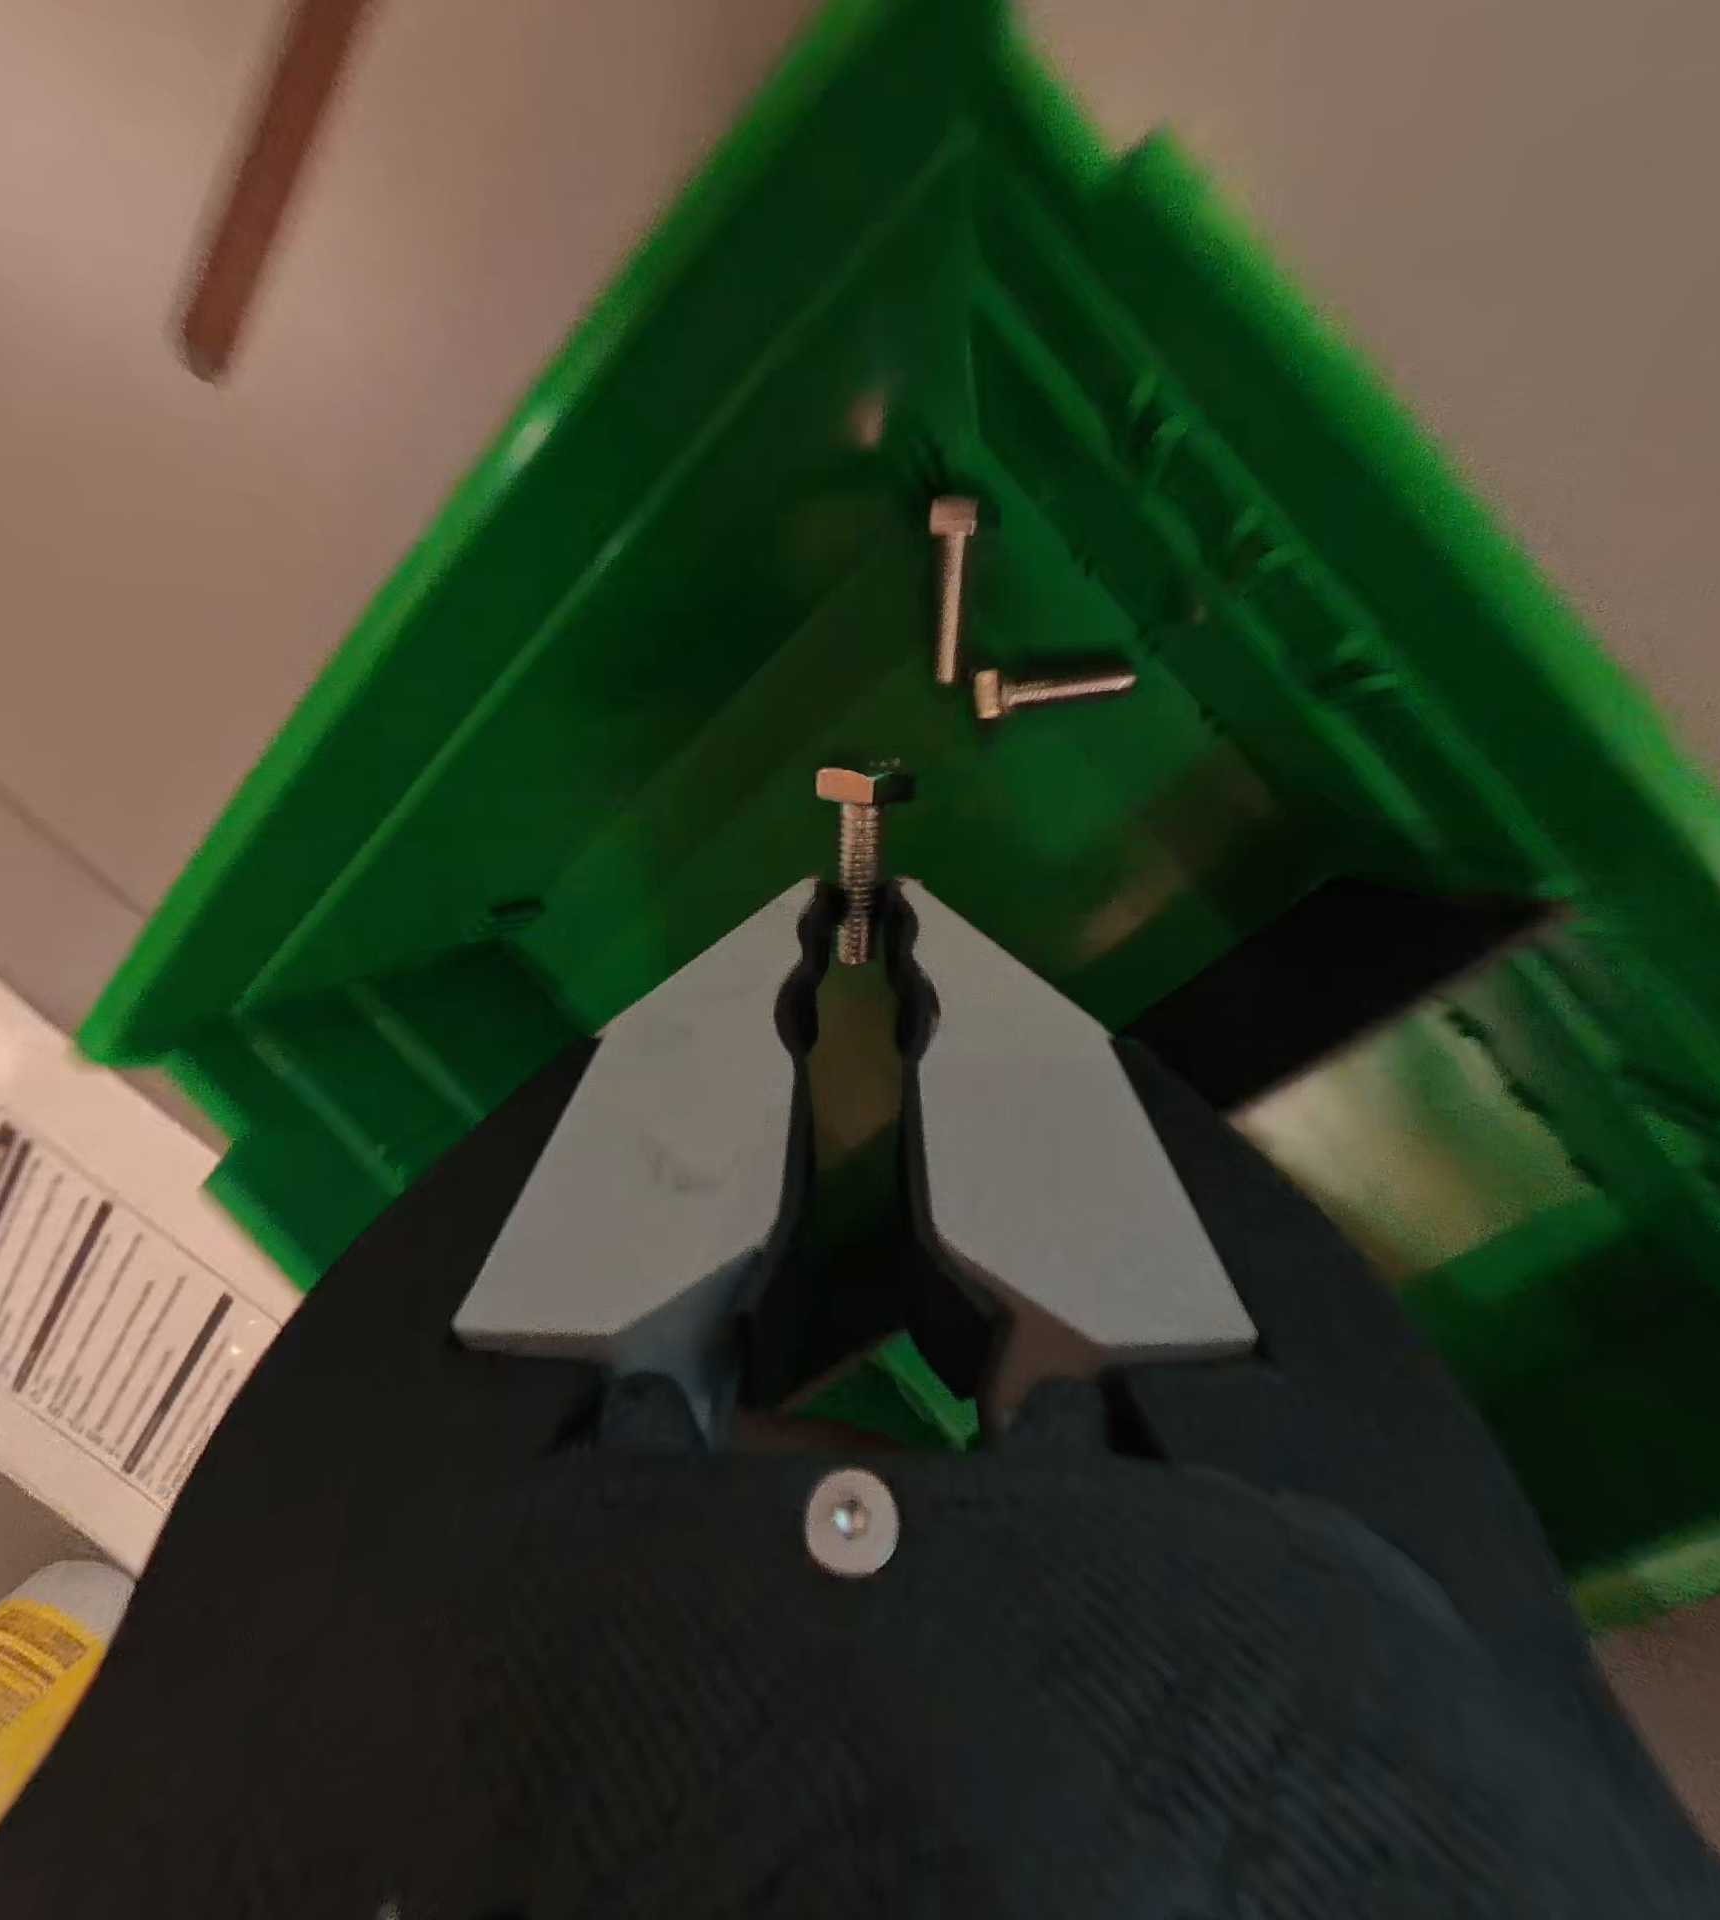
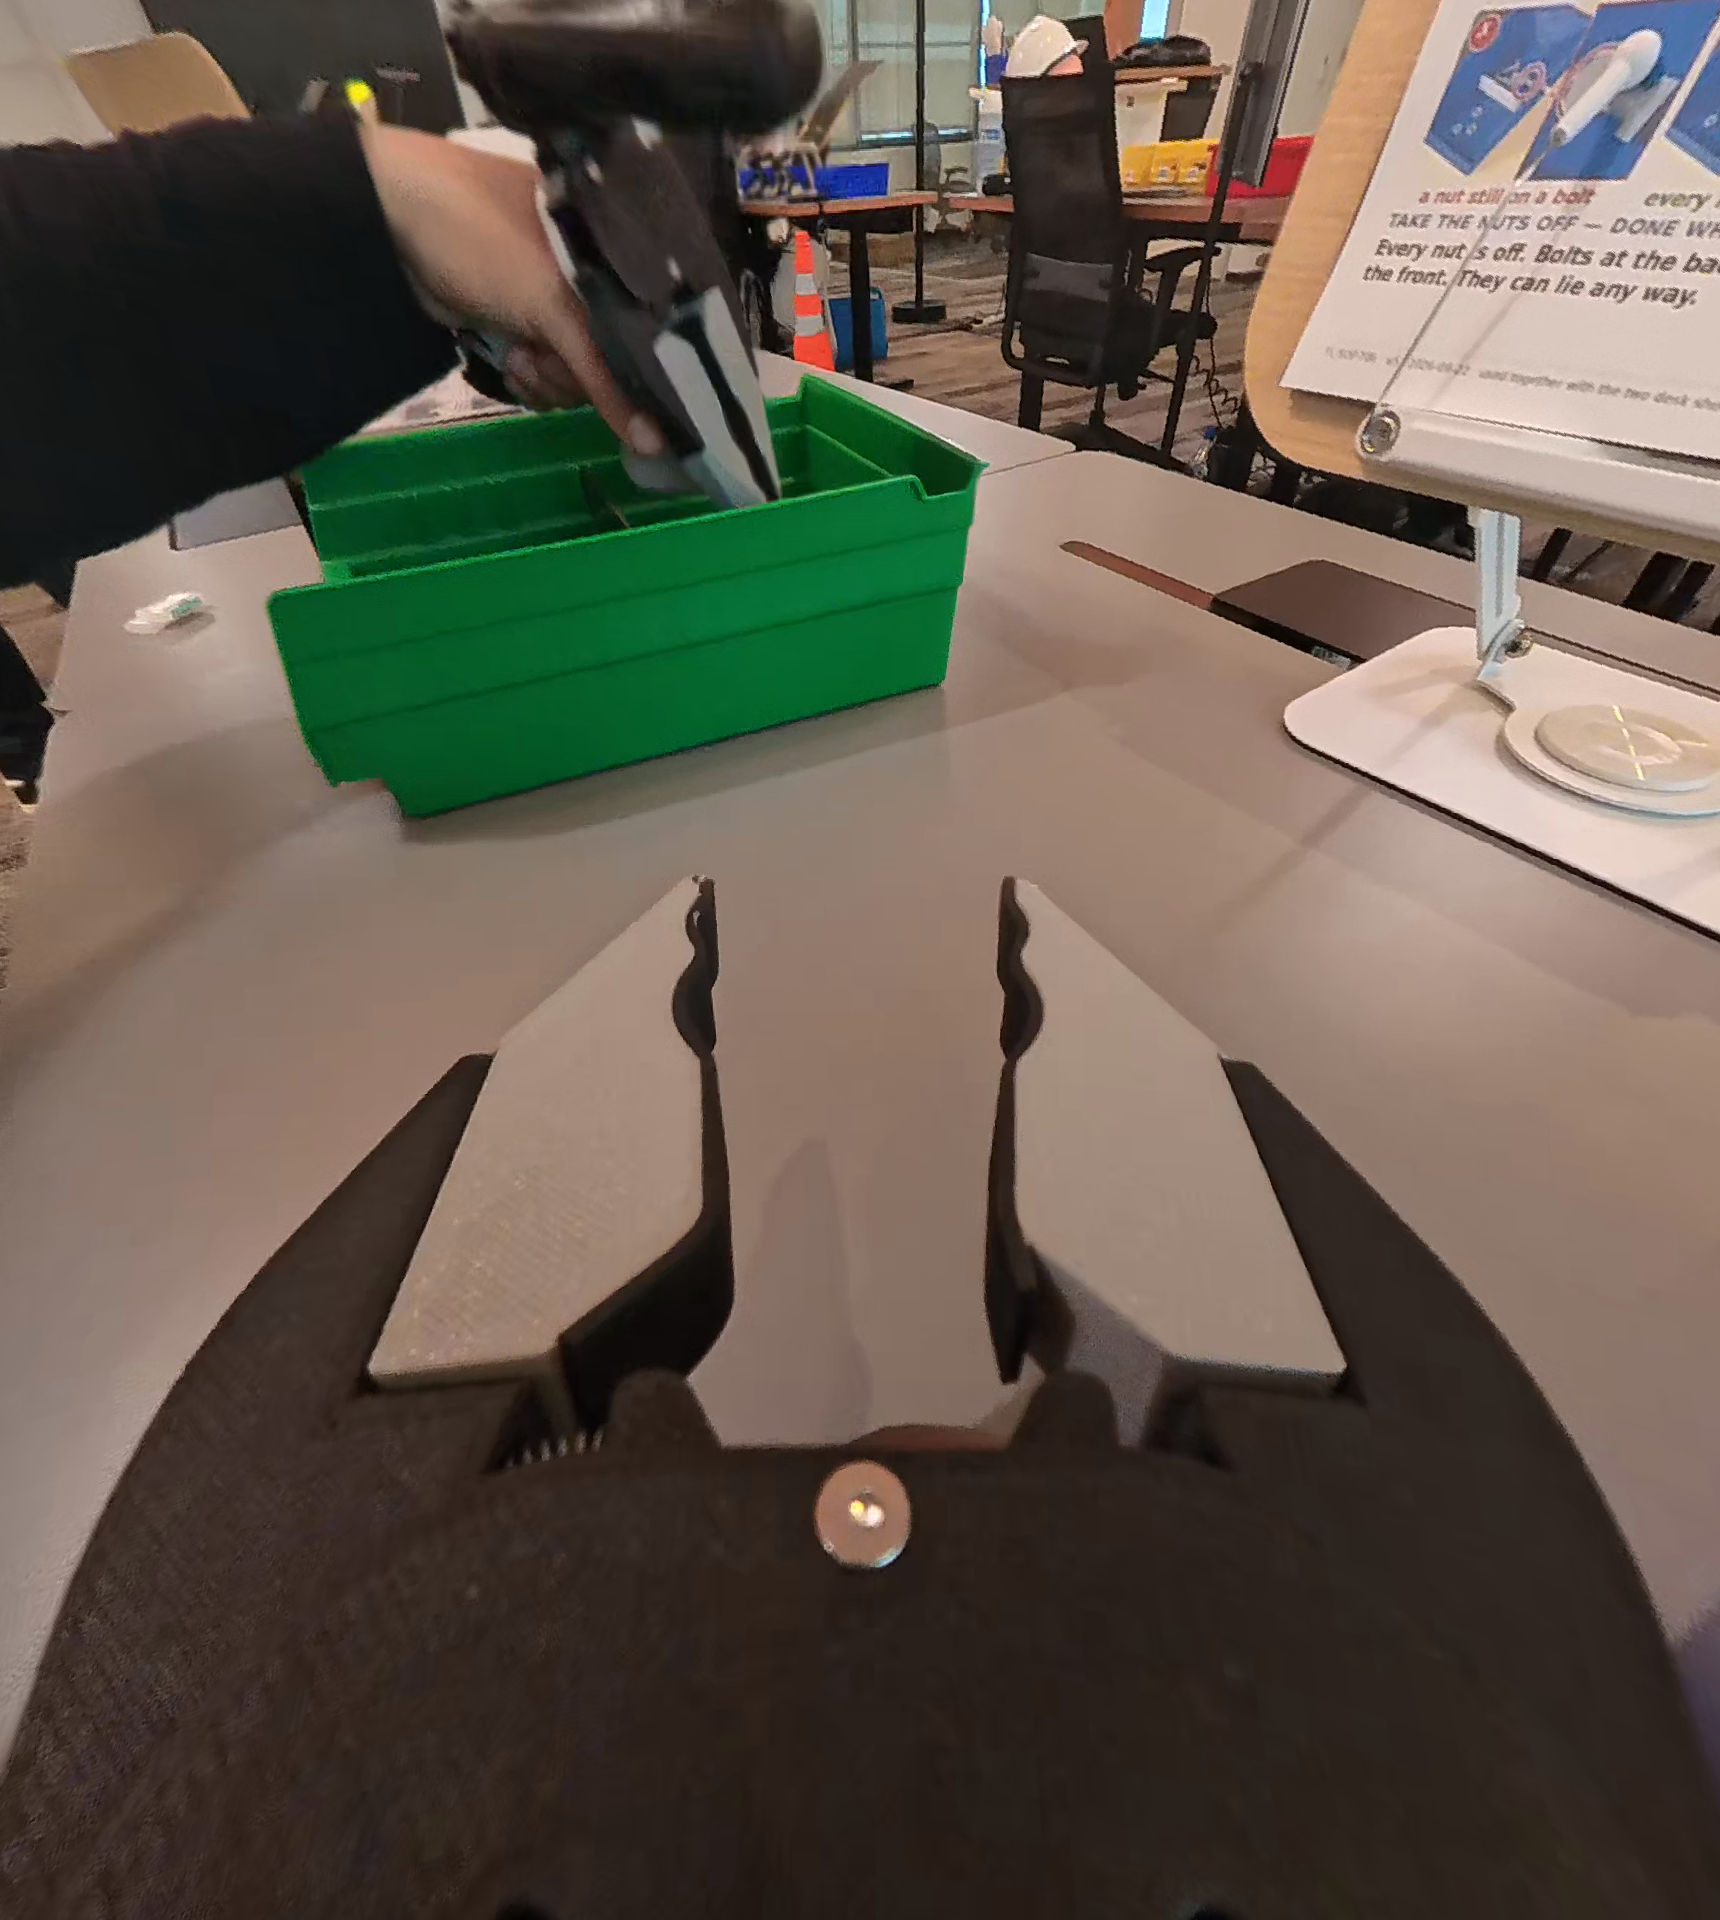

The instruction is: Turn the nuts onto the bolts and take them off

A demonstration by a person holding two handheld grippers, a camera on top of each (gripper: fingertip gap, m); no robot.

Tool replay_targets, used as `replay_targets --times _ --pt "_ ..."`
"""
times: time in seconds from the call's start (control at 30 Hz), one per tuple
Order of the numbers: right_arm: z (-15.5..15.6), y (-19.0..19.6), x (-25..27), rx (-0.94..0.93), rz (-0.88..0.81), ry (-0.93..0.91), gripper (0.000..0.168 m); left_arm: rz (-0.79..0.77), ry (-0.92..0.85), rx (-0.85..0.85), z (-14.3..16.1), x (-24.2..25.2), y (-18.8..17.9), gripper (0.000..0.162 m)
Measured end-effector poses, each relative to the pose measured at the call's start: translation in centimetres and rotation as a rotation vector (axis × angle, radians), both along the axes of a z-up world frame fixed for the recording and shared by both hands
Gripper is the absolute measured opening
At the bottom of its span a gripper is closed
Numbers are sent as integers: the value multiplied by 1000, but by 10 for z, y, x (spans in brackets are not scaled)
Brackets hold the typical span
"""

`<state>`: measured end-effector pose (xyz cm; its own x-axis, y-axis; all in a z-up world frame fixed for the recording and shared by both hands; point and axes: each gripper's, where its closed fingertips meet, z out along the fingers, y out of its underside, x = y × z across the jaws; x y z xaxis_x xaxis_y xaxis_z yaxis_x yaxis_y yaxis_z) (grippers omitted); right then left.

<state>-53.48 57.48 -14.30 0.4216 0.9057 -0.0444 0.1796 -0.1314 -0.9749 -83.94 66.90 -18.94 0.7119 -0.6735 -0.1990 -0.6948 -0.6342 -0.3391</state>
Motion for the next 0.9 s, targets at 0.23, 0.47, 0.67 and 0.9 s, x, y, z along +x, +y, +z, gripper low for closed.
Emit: replay_targets --times 0.23,0.47,0.67,0.9 --pt "8 -13 -6 35 49 5 54 -135 -314 428 111 103 -59 7" --pt "33 -33 -6 67 170 120 52 -422 -175 466 70 224 -130 8" --pt "25 -47 -18 -51 269 139 50 -522 -27 479 49 266 -142 7" --pt "19 -48 -23 -116 295 146 34 -554 47 507 44 273 -140 7"
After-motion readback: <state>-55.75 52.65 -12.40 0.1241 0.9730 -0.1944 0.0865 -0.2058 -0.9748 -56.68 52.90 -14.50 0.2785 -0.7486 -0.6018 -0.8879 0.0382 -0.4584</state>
